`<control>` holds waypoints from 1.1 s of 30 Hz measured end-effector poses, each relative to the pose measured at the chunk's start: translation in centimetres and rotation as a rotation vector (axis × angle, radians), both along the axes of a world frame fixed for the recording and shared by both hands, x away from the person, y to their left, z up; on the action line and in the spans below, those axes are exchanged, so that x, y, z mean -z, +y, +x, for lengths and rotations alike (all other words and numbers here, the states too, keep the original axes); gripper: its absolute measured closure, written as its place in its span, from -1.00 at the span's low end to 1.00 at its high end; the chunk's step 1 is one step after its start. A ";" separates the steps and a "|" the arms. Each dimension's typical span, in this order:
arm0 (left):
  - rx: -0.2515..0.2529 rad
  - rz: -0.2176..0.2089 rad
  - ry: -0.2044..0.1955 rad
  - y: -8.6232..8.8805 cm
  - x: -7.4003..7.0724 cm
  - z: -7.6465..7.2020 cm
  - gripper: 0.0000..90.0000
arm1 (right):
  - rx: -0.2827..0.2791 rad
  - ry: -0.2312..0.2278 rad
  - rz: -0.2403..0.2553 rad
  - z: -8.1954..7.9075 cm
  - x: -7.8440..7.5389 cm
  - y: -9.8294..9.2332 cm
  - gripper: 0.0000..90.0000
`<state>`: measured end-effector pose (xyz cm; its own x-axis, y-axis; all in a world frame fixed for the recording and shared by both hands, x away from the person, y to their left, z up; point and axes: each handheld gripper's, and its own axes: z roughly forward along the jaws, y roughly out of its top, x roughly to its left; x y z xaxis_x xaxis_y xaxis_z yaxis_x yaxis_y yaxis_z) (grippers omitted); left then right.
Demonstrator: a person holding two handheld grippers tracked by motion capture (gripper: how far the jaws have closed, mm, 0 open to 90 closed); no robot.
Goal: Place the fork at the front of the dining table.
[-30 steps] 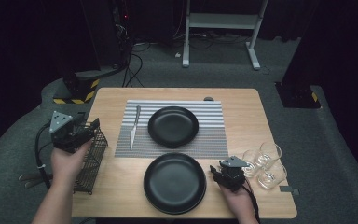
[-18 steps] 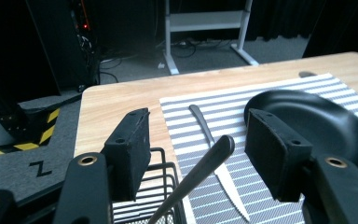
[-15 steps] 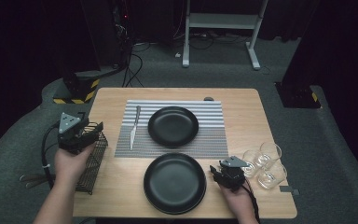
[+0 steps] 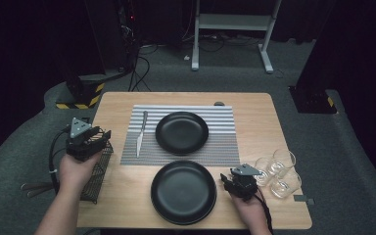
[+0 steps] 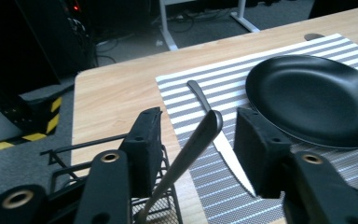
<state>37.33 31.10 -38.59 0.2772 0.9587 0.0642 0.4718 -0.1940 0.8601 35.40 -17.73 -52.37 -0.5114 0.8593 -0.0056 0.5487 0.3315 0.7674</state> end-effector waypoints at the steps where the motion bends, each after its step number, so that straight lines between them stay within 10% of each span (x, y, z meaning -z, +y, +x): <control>1: 0.005 0.002 0.009 0.0 0.1 0.1 0.26 | 0.000 0.000 -0.001 0.0 0.0 0.0 0.16; 17: 0.011 0.000 -0.005 0.2 -0.1 -0.2 0.68 | 0.000 0.000 -0.003 0.0 0.0 0.0 0.16; 33: -0.050 -0.110 -0.085 1.5 -0.6 -1.0 0.77 | 0.001 -0.001 -0.001 -0.1 0.0 0.0 0.16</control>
<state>36.30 32.59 -38.01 0.2270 0.9737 -0.0204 0.4027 -0.0747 0.9123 35.35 -17.71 -52.38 -0.5102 0.8600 -0.0070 0.5483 0.3315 0.7678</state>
